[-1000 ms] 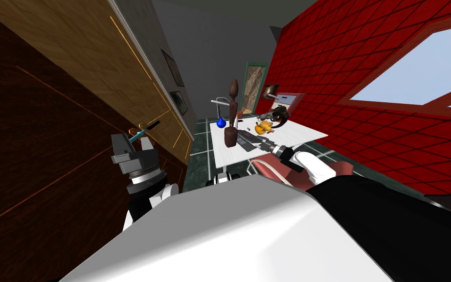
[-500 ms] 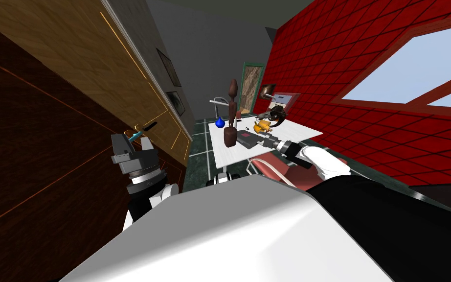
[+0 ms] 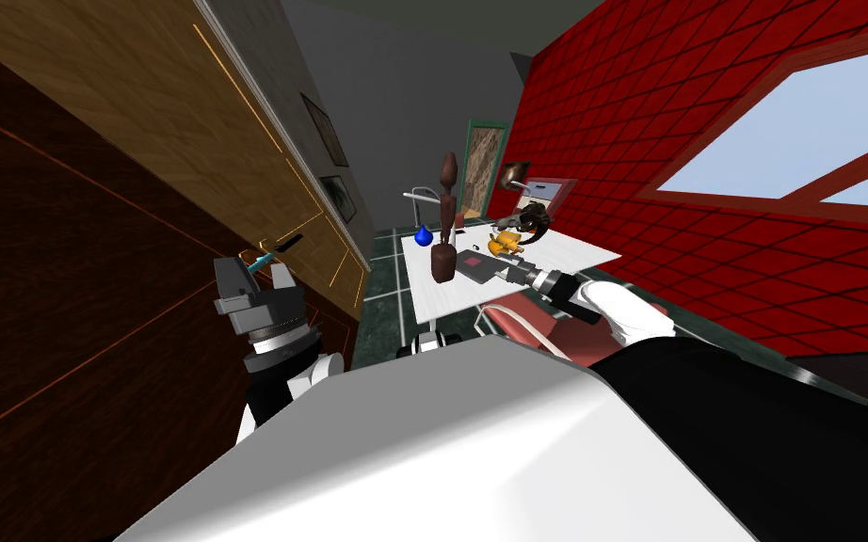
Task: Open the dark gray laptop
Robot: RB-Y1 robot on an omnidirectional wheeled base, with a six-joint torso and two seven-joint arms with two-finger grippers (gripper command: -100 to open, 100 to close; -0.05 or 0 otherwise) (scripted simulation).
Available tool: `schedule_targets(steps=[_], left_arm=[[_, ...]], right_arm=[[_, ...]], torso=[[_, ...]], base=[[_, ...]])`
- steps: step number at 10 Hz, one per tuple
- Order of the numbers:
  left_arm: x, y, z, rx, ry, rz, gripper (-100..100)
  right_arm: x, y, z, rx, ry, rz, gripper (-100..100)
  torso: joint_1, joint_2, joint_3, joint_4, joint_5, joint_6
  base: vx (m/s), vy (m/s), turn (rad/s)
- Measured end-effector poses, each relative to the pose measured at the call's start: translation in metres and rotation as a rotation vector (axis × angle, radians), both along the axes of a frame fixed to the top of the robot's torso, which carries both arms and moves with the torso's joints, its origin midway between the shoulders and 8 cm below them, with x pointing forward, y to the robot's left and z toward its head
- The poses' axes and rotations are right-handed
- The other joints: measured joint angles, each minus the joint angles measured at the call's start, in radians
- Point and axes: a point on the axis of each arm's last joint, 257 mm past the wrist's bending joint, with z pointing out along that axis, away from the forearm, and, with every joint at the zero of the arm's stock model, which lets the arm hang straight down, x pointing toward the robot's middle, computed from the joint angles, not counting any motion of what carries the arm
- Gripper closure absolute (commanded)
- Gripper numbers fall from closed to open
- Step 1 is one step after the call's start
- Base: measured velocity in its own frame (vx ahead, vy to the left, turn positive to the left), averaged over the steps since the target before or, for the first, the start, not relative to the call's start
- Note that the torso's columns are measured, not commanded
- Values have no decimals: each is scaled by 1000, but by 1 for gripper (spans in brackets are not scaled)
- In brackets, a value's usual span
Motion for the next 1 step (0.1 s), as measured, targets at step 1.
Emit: schedule_targets(steps=[1], left_arm=[[0, 0, 0, 0, 0, 0, 0]], right_arm=[[0, 0, 0, 0, 0, 0, 0]], torso=[[0, 0, 0, 0, 0, 0]], base=[[0, 0, 0]])
